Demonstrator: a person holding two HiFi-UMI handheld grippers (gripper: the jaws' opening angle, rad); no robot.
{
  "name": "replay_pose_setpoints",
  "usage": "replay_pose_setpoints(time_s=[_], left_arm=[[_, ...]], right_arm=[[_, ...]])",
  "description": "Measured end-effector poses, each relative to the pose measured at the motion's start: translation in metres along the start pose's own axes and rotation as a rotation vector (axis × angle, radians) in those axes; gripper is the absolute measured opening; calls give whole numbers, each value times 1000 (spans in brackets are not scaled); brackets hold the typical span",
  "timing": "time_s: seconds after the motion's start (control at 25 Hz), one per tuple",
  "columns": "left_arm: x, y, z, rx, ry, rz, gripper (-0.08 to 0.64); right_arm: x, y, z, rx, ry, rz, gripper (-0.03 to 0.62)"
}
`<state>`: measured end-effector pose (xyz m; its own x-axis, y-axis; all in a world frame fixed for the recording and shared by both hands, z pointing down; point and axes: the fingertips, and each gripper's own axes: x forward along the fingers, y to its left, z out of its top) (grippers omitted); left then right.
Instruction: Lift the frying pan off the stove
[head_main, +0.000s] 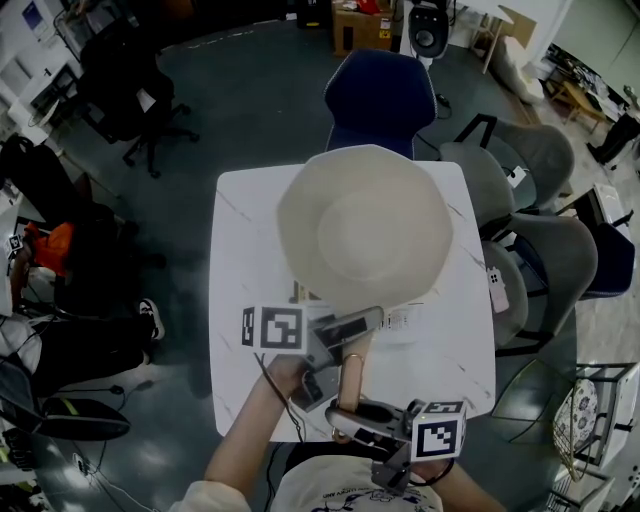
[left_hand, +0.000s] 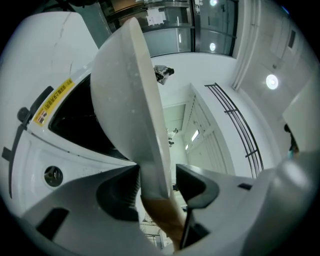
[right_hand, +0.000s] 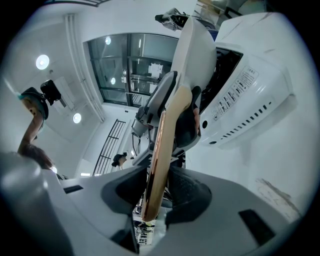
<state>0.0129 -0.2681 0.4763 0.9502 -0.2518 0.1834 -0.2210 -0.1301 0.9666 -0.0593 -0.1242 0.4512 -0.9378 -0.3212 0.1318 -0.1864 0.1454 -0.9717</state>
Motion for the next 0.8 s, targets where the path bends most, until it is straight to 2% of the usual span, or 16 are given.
replay_pose_setpoints(time_s=[0.12, 0.48, 0.8], left_arm=[[0, 2, -1, -12, -1, -4, 188], [0, 2, -1, -35, -5, -32, 175], [1, -2, -3, -83, -32, -80, 164]], right_arm=[[0, 0, -1, -1, 4, 0, 137], [0, 0, -1, 11, 11, 13, 135], [-2, 0, -1, 94, -14, 63, 117]])
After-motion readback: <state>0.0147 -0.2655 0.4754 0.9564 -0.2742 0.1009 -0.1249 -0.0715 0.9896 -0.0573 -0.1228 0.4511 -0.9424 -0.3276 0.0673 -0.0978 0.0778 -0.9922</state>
